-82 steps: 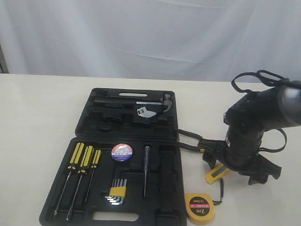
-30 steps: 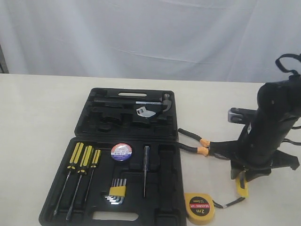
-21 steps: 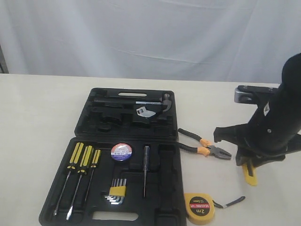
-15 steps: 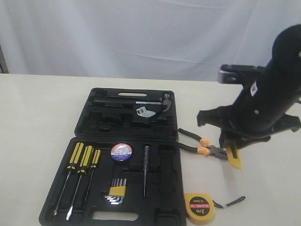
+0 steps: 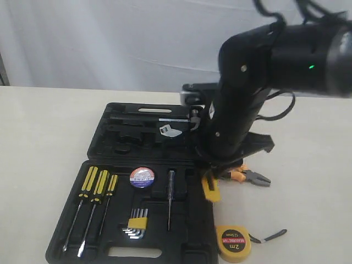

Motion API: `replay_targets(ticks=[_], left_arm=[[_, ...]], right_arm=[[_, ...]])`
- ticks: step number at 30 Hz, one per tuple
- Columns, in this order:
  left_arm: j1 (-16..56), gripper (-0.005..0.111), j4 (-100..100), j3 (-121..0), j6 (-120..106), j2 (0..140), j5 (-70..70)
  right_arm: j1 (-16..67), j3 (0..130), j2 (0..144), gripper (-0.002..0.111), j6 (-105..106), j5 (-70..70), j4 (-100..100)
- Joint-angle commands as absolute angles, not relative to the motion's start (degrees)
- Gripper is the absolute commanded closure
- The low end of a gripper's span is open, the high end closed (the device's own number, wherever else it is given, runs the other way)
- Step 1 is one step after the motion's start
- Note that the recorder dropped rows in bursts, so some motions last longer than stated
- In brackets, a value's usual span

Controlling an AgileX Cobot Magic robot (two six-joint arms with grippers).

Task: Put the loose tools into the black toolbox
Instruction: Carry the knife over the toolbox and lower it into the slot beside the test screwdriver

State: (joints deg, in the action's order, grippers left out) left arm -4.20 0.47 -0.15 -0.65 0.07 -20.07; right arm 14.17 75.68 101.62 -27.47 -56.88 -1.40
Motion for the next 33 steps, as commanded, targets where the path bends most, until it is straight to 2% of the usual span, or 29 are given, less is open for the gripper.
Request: replay_targets(ticks=[1,33], left_arm=[[-3.9,0.107,0.0,0.0,-0.4,0.0,-19.6],[-3.9,0.107,0.0,0.0,-0.4,0.0,-19.6]], right_arm=[[15.0,76.1,106.7,0.109,-29.5,-55.6,-3.1],[15.0,76.6,115.8,0.108,-38.5,-50.9,0.0]])
